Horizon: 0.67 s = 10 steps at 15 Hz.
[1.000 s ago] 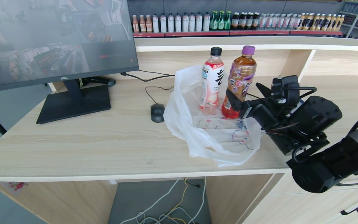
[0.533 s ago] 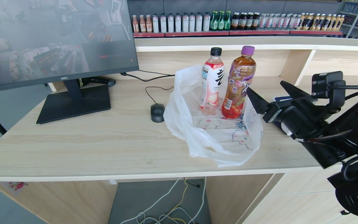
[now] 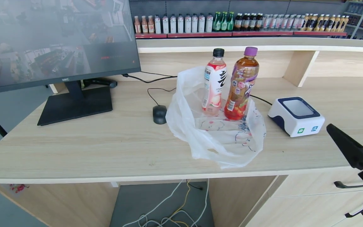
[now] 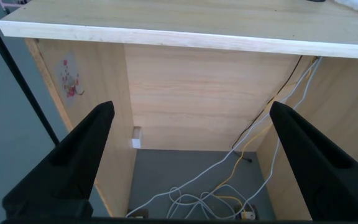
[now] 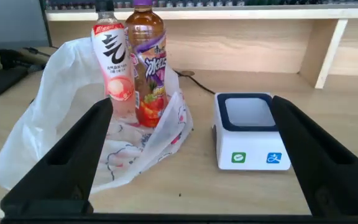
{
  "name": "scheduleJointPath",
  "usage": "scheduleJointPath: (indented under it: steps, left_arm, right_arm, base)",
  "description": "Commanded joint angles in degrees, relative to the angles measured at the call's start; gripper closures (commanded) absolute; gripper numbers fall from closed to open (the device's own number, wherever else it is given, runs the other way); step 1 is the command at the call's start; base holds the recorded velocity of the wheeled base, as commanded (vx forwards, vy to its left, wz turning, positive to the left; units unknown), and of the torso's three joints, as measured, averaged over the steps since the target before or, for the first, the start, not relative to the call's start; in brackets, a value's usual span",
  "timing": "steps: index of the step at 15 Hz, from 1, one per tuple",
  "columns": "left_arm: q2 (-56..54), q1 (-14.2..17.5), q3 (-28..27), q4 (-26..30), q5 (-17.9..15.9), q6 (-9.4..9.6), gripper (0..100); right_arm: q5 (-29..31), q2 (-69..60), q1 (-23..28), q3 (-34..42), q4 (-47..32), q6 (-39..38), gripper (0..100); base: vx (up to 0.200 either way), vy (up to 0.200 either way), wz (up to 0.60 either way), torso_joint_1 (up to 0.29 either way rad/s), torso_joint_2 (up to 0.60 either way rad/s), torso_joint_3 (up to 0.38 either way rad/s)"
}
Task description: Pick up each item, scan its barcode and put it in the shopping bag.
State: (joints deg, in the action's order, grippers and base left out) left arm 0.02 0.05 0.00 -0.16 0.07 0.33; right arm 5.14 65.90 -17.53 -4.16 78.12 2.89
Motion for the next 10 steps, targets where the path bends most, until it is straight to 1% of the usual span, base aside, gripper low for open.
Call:
scheduleJointPath:
  steps: [1, 2, 3, 4, 5, 6, 7, 9, 10]
  left_arm:
    - [0.0, 0.0, 0.0, 0.0, 0.0, 0.02, 0]
    - [0.0, 0.0, 0.0, 0.0, 0.0, 0.11, 0]
    - [0.0, 0.0, 0.0, 0.0, -0.1, 0.37, 0]
    - [0.0, 0.0, 0.0, 0.0, 0.0, 0.37, 0]
    - [0.0, 0.0, 0.0, 0.0, 0.0, 0.29, 0]
    - [0.0, 0.0, 0.0, 0.0, 0.0, 0.29, 0]
    - [0.0, 0.0, 0.0, 0.0, 0.0, 0.29, 0]
    - [0.0, 0.0, 0.0, 0.0, -0.1, 0.29, 0]
    - [0.0, 0.0, 0.0, 0.0, -0.1, 0.29, 0]
  right_arm:
    - [-1.0, -27.7, 0.8, 3.9, -27.9, -0.9, 0]
    - [-4.2, -34.9, 0.9, 4.2, -39.8, -1.0, 0]
    - [-5.2, -39.6, 0.9, 4.1, -47.4, -0.8, 0]
    - [-5.5, -46.7, 0.8, 4.2, -58.0, 0.5, 0]
    - [-5.5, -53.3, 0.9, 4.2, -66.5, 2.6, 0]
    - [-5.5, -57.6, 0.8, 4.2, -71.9, 3.6, 0]
    - [-5.4, -60.4, 0.9, 3.9, -75.4, 4.0, 0]
    - [-5.3, -59.1, 0.9, 3.6, -75.9, 4.1, 0]
    - [-6.4, -60.5, 0.7, 4.0, -77.9, 4.1, 0]
  base:
    - [0.0, 0.0, 0.0, 0.0, 0.0, 0.0]
    - [0.0, 0.0, 0.0, 0.0, 0.0, 0.0]
    - [0.0, 0.0, 0.0, 0.0, 0.0, 0.0]
    - [0.0, 0.0, 0.0, 0.0, 0.0, 0.0]
    - [0.0, 0.0, 0.0, 0.0, 0.0, 0.0]
    - [0.0, 0.0, 0.0, 0.0, 0.0, 0.0]
    - [0.0, 0.0, 0.0, 0.0, 0.0, 0.0]
    - [0.0, 0.0, 0.0, 0.0, 0.0, 0.0]
    - [0.0, 0.0, 0.0, 0.0, 0.0, 0.0]
